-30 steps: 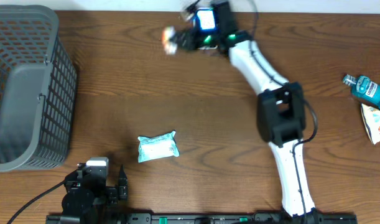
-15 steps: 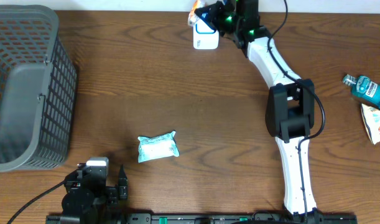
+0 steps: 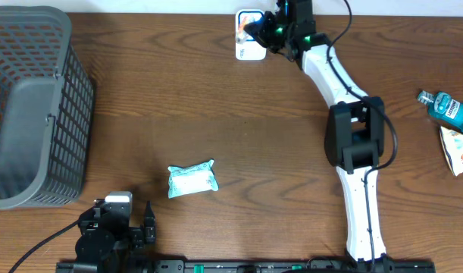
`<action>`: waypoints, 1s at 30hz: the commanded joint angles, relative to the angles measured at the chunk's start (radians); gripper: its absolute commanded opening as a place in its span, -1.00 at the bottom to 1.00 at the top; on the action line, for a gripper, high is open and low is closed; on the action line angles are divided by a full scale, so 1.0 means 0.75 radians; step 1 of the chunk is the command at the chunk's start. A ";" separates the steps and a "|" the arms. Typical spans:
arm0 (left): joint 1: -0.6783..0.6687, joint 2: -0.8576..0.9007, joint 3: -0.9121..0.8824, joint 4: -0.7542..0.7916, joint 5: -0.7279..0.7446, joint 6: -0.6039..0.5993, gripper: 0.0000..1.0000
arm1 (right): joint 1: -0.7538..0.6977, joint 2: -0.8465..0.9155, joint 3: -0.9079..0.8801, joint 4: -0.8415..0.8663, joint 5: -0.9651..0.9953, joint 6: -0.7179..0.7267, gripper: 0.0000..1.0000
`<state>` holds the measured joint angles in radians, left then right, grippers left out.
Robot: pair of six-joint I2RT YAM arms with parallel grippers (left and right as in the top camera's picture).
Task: Scan the item barcode
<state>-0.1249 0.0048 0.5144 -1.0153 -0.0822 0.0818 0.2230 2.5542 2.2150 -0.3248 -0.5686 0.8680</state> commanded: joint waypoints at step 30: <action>0.003 0.002 -0.001 -0.001 -0.011 -0.002 0.96 | -0.909 -0.559 -0.169 -1.314 0.191 -0.980 0.99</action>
<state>-0.1249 0.0048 0.5144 -1.0149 -0.0822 0.0818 -0.5076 2.2852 2.0472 -1.2942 -0.1108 0.1478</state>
